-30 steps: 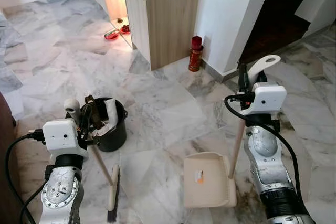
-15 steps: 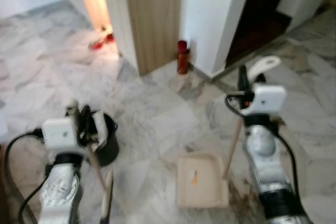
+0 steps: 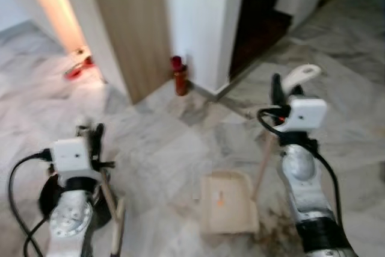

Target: Sweep floor

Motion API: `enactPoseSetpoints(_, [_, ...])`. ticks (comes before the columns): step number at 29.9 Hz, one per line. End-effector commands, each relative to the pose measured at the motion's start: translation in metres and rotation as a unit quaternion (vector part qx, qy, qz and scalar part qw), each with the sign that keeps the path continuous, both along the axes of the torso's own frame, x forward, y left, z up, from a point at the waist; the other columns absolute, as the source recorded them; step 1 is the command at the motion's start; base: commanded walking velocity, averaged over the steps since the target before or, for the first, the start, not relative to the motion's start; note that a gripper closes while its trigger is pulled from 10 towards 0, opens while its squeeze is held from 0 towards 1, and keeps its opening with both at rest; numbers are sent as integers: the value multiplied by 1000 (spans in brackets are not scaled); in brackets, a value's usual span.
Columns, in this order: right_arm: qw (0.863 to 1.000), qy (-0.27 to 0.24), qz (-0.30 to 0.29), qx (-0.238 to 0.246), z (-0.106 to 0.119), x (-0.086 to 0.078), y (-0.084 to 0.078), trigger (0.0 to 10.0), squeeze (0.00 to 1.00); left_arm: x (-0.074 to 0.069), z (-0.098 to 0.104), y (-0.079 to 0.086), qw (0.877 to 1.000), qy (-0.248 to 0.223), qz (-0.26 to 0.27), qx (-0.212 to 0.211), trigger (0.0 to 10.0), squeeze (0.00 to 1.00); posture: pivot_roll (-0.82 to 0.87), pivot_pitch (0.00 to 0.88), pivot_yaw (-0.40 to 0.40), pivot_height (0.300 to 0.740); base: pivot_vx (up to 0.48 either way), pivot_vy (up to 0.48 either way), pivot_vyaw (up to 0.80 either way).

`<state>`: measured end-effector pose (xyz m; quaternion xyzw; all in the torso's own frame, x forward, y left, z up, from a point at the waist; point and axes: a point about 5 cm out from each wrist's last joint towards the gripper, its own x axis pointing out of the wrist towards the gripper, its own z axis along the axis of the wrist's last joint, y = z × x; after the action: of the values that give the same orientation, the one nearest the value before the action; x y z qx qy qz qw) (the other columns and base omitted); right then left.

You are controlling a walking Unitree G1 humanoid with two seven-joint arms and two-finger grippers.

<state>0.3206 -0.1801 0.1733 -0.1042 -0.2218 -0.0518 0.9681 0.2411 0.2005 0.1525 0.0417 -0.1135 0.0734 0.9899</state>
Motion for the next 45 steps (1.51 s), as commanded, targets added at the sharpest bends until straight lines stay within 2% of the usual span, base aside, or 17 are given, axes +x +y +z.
enactPoseSetpoints(1, [1000, -21, 22, 3, 9, 2, 14, 10000, 0, -3, 8, 4, 1000, -22, 7, 9, 10000, 0, 32, 72, 26, 740, 300, 0, -800])
enactPoseSetpoints(17, [1000, -18, 17, -2, 7, 2, 10, 10000, 0, 2, 5, -1, 1000, -24, 2, -4, 10000, 0, 26, 61, 23, 740, 300, 0, -800])
enactPoseSetpoints(28, [999, -30, 31, -4, 11, 2, 16, 10000, 0, 4, 5, 1, 1000, -24, 7, -5, 10000, 0, 22, 75, 19, 740, 300, 0, 0])
enactPoseSetpoints(45, [998, -20, 57, -9, 4, -1, 23, 10000, 0, 5, 4, -2, 1000, -23, 3, -5, 10000, 0, 20, 25, 17, 740, 337, 0, 0])
